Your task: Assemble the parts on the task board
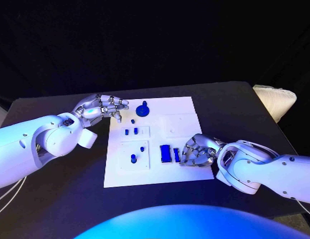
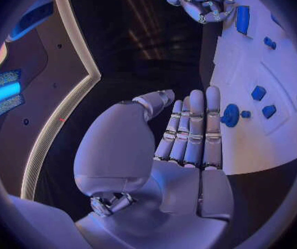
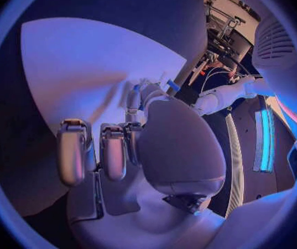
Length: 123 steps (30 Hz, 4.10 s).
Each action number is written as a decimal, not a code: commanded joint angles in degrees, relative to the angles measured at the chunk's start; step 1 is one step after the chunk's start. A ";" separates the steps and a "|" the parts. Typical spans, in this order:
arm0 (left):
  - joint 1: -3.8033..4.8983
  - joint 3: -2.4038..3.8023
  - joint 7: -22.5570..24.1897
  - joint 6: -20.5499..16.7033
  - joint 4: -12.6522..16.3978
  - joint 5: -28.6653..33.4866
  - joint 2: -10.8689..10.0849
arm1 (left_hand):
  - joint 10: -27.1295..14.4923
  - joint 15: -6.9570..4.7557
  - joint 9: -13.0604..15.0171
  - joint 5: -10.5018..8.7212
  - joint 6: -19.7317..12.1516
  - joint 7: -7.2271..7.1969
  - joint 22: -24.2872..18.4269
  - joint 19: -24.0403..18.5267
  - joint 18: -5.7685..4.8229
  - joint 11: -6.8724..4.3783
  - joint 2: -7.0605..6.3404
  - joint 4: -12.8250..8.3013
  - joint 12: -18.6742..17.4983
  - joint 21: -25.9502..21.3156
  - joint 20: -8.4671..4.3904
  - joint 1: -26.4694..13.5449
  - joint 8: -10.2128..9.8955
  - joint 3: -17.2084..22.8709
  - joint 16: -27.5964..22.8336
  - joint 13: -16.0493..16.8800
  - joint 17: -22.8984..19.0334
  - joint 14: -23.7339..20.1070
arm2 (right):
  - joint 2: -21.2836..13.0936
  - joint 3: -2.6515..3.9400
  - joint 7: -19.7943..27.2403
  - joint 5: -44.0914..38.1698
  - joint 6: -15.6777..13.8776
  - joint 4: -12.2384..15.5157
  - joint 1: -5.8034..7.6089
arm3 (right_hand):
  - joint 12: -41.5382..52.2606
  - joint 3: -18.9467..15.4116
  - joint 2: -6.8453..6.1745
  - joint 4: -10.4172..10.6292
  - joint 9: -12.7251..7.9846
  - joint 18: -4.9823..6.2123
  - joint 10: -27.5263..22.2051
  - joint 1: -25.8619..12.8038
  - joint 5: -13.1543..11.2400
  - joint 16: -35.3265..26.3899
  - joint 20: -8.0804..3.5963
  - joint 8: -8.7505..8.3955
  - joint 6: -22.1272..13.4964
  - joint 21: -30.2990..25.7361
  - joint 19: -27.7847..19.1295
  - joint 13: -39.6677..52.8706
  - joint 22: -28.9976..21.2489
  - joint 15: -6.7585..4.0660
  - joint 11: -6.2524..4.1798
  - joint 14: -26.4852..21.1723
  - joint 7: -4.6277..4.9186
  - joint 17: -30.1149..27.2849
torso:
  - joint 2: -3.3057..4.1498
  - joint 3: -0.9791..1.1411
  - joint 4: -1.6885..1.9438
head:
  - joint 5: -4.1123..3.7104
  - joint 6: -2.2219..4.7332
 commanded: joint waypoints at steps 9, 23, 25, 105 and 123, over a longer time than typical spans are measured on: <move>-0.01 0.02 0.51 0.87 0.00 0.13 0.29 | -0.02 0.01 -0.07 0.23 -0.48 -0.06 0.07 0.29 0.87 0.40 0.16 -0.08 -0.20 0.37 0.01 0.45 0.24 0.41 -0.24 -0.07 -0.09 0.06 | 1.79 0.10 5.07 0.90 -3.95 0.77 0.39 | 1.30 0.32 0.91 0.48 0.03 -0.50 4.45 0.39 0.54 0.05 -0.25 0.08 -0.01 0.96 4.79 13.07 13.44 -0.08 -0.01 5.59 -0.22 12.92 | 0.17 0.03 0.09 | 0.04 0.00; -0.01 0.02 0.45 0.95 0.06 0.13 0.36 | 0.00 0.02 -0.10 0.19 -0.48 -0.03 0.19 0.26 0.86 0.42 0.17 -0.18 -0.20 0.51 -0.01 0.50 0.29 0.53 -0.27 -0.09 -0.11 0.05 | 5.67 0.11 -1.46 -5.02 -5.67 -1.60 0.39 | 1.90 0.85 1.38 0.49 0.16 -0.54 4.68 1.06 0.23 0.10 -0.35 0.44 0.24 1.22 4.86 13.34 13.50 -0.27 -0.25 5.61 -0.50 13.01 | 0.14 0.06 0.16 | 0.24 0.00; -0.01 0.02 0.45 0.96 0.05 0.13 0.37 | 0.00 0.02 -0.10 0.19 -0.48 -0.03 0.19 0.26 0.86 0.42 0.17 -0.18 -0.20 0.51 -0.01 0.50 0.29 0.53 -0.27 -0.09 -0.11 0.05 | 6.02 0.11 -2.21 -5.65 -6.20 -1.96 0.39 | 2.00 1.04 1.60 0.56 0.17 -0.56 4.72 1.13 0.24 0.11 -0.38 0.48 0.25 1.31 4.88 13.38 13.52 -0.30 -0.28 5.62 -0.53 13.05 | 0.16 0.06 0.14 | 0.26 0.00; -1.83 1.00 10.22 -28.47 0.68 9.09 5.33 | -52.43 -4.40 -12.36 -13.54 -49.45 -12.25 -41.56 -50.06 -9.70 -8.20 8.95 -0.79 -23.28 -50.31 -9.73 -76.53 -14.32 -33.45 -60.52 -5.67 -24.33 -52.73 | 13.04 9.21 45.35 66.32 -17.89 -16.85 3.88 | -84.03 -10.91 11.72 -15.42 -30.56 -1.71 -83.91 -77.91 -5.35 -88.87 -0.72 -27.64 -61.87 -82.31 -83.90 -74.91 -74.95 5.65 2.39 -83.92 -1.78 -74.90 | -4.90 0.11 0.40 | 4.07 13.69; -2.84 1.76 12.83 -45.14 7.95 11.31 5.52 | -52.43 -4.40 -12.36 -13.54 -49.45 -12.25 -41.56 -50.06 -9.70 -8.20 8.95 -0.79 -23.28 -50.31 -9.73 -76.53 -14.32 -33.45 -60.52 -5.67 -24.33 -52.73 | 13.09 10.56 46.91 70.12 -19.37 -14.40 3.13 | -84.03 -10.91 11.72 -15.42 -30.56 -1.71 -83.91 -77.91 -5.35 -88.87 -0.72 -27.64 -61.87 -82.31 -83.90 -74.91 -74.95 5.65 2.39 -83.92 -1.78 -74.90 | -5.24 0.31 0.74 | 4.25 15.63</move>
